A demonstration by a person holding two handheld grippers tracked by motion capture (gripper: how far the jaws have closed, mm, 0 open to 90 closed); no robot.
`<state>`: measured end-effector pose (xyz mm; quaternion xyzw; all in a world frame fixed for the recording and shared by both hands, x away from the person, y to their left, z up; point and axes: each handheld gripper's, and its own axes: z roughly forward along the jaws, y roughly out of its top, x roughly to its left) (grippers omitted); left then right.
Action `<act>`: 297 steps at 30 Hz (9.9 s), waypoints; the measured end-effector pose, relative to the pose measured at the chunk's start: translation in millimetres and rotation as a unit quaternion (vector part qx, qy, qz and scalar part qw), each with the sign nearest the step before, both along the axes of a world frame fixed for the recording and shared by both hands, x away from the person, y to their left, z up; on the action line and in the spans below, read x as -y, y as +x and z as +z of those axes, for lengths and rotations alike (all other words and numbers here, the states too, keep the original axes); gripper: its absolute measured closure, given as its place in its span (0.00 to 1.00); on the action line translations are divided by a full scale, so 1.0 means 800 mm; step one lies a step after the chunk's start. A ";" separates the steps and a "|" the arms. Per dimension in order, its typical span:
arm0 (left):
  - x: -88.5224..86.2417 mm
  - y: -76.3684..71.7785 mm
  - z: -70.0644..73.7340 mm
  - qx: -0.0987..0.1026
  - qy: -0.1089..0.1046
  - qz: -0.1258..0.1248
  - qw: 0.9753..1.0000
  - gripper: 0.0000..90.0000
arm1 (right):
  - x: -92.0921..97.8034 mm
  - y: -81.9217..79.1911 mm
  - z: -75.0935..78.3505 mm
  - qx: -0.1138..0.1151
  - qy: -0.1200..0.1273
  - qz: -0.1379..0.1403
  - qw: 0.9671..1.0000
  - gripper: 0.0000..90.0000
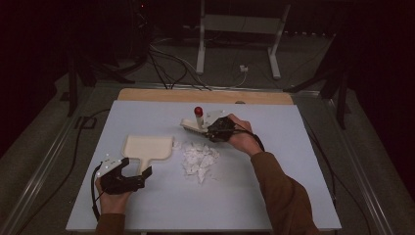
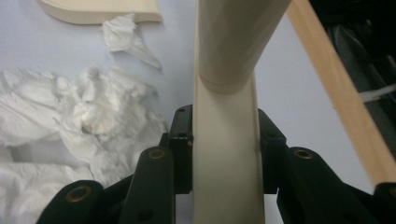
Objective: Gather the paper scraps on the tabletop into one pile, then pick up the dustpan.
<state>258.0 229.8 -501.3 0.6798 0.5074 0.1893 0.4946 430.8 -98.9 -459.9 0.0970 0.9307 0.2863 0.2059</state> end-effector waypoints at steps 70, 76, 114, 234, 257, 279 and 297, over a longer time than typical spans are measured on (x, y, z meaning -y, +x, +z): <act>0.004 0.003 -0.004 -0.011 -0.002 -0.001 1.000 0.01 | 0.061 -0.051 0.019 0.010 0.008 0.056 0.998 0.75; 0.003 0.003 -0.004 -0.011 -0.003 0.000 1.000 0.01 | 0.062 -0.051 0.035 0.029 0.044 0.021 0.998 0.75; 0.004 0.004 -0.005 -0.012 -0.002 0.001 1.000 0.01 | 0.044 -0.111 0.051 -0.181 0.131 0.057 0.973 0.75; 0.006 0.002 -0.007 -0.016 0.000 0.003 1.000 0.01 | 0.211 -0.076 -0.008 -0.119 0.175 -0.255 0.944 0.71; 0.005 0.003 -0.007 -0.017 0.000 0.008 1.000 0.01 | 0.185 -0.052 0.007 -0.136 0.152 -0.278 0.939 0.74; 0.008 0.005 -0.002 -0.046 0.116 0.101 0.987 0.01 | 0.182 -0.051 0.009 -0.147 0.152 -0.284 0.935 0.75; 0.052 0.033 -0.019 -0.126 0.170 0.138 0.968 0.12 | 0.176 -0.052 0.010 -0.144 0.146 -0.278 0.938 0.75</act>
